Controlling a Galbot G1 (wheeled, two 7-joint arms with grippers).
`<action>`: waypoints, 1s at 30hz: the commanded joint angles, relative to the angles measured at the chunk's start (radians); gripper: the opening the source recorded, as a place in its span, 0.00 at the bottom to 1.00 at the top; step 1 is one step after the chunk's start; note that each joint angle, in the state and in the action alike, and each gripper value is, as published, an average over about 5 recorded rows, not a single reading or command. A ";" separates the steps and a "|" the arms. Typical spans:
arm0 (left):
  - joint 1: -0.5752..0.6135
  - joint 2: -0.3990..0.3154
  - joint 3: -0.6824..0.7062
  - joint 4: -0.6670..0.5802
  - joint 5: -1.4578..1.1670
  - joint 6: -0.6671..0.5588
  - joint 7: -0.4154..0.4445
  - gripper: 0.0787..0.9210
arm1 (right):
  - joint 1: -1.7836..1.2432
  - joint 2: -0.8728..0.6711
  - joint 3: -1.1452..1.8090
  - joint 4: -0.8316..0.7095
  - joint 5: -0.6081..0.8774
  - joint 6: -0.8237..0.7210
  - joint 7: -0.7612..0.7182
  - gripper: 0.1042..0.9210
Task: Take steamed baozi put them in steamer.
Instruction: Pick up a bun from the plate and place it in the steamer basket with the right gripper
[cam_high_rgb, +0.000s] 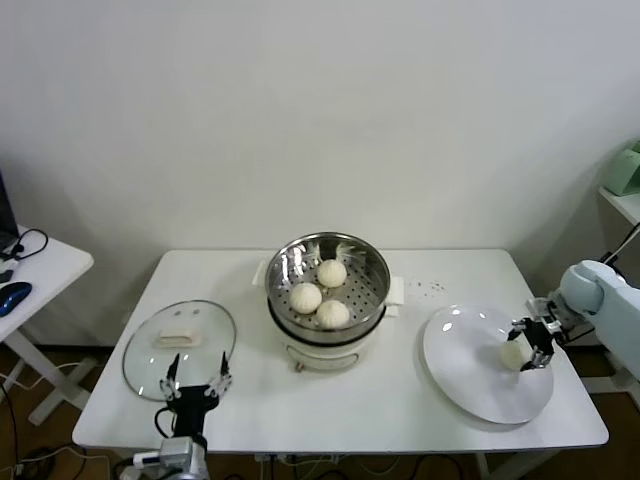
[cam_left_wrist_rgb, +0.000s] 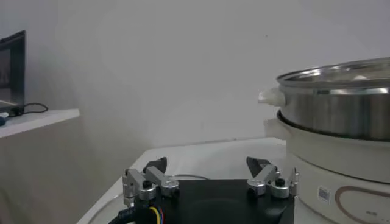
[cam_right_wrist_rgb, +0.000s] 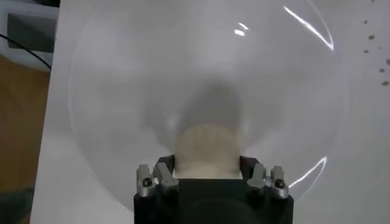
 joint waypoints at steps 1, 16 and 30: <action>0.002 0.002 0.005 -0.008 0.004 0.002 0.000 0.88 | 0.230 -0.007 -0.226 0.002 0.264 -0.071 0.010 0.71; -0.002 -0.003 0.046 -0.026 0.019 -0.004 -0.005 0.88 | 0.926 0.267 -0.948 -0.019 1.007 -0.246 0.053 0.71; -0.021 -0.003 0.081 -0.046 0.020 0.000 -0.011 0.88 | 0.994 0.511 -1.148 0.060 1.197 -0.304 0.093 0.71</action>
